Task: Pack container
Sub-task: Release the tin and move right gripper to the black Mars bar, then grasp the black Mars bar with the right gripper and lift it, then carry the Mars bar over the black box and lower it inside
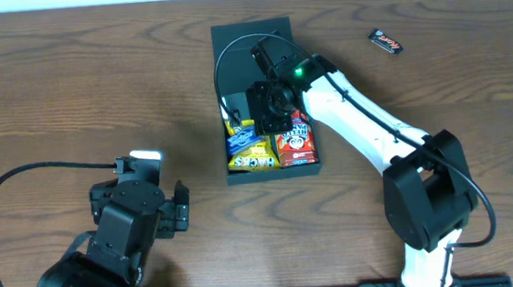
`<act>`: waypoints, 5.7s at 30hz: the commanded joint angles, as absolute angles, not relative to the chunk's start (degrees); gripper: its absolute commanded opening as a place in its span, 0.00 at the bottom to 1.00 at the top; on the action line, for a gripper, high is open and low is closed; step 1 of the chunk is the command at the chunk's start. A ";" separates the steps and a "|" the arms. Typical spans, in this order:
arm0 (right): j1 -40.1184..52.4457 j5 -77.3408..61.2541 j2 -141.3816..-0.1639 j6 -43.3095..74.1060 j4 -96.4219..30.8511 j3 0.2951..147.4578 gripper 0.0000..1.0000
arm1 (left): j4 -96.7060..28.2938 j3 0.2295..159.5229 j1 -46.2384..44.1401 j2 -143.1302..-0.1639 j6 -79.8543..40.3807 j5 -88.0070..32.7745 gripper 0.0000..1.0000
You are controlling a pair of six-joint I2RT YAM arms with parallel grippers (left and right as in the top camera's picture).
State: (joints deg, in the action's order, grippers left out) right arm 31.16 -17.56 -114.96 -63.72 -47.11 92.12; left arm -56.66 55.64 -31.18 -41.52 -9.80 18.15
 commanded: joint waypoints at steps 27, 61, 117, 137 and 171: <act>13.80 -5.34 -113.54 -23.79 -39.38 97.60 0.64 | -56.82 56.51 -31.05 -41.50 -9.43 18.17 0.95; -5.30 -6.07 -132.40 -24.01 -12.14 97.30 0.88 | -56.82 56.51 -31.05 -41.50 -9.41 18.17 0.95; -9.26 -17.39 -136.09 -14.76 -15.44 97.30 0.21 | -56.82 56.51 -31.05 -41.50 -9.41 18.17 0.95; -4.05 -22.98 -118.32 -8.64 -25.26 97.41 0.08 | -56.82 56.51 -31.05 -41.50 -9.43 18.17 0.95; 35.99 -23.33 -111.20 -39.77 -63.48 97.17 0.04 | -56.82 56.51 -31.05 -41.50 -9.41 18.17 0.95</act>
